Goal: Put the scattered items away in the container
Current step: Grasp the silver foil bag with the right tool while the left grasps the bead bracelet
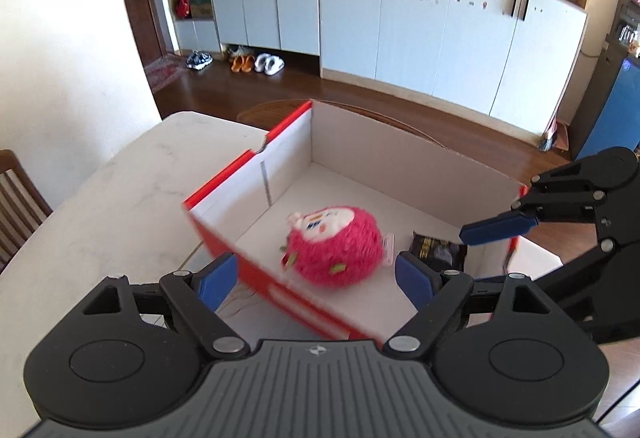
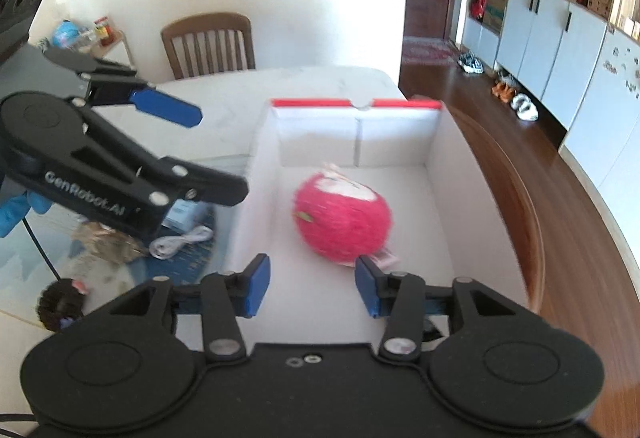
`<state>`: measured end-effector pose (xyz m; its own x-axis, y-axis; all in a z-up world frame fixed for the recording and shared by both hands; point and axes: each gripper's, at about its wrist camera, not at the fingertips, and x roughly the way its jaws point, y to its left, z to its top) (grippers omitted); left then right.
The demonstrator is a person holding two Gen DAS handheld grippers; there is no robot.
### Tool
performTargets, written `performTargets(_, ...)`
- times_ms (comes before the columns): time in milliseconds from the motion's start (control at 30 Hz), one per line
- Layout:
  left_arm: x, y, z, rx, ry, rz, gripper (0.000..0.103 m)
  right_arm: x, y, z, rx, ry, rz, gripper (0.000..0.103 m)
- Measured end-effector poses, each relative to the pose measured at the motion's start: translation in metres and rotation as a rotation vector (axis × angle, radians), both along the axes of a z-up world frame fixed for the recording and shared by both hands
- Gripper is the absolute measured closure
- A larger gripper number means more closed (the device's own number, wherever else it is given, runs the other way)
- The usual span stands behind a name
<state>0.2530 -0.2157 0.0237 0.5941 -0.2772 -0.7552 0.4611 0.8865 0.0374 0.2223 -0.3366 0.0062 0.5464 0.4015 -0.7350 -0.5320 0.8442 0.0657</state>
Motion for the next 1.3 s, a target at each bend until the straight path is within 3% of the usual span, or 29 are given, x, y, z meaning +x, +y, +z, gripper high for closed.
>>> performTargets(300, -0.078, 0.076, 0.011, 0.007, -0.035, 0.046, 0.017, -0.049, 0.046, 0.015, 0.037, -0.069, 0.063, 0.0)
performTargets(500, -0.13, 0.126, 0.017, 0.011, -0.057, 0.078, 0.011, -0.08, 0.084, 0.009, 0.035, -0.064, 0.114, 0.0)
performTargets(700, -0.163, 0.175, -0.003, 0.012, -0.026, 0.153, 0.006, -0.105, 0.12, -0.004, 0.03, -0.04, 0.157, 0.0)
performTargets(1133, -0.177, 0.222, -0.059, 0.009, 0.03, 0.212, 0.006, -0.128, 0.175, -0.051, -0.014, 0.034, 0.218, 0.0)
performTargets(1300, -0.179, 0.219, -0.081, 0.015, 0.086, 0.198, 0.006, -0.116, 0.182, -0.056, -0.045, -0.002, 0.215, 0.0)
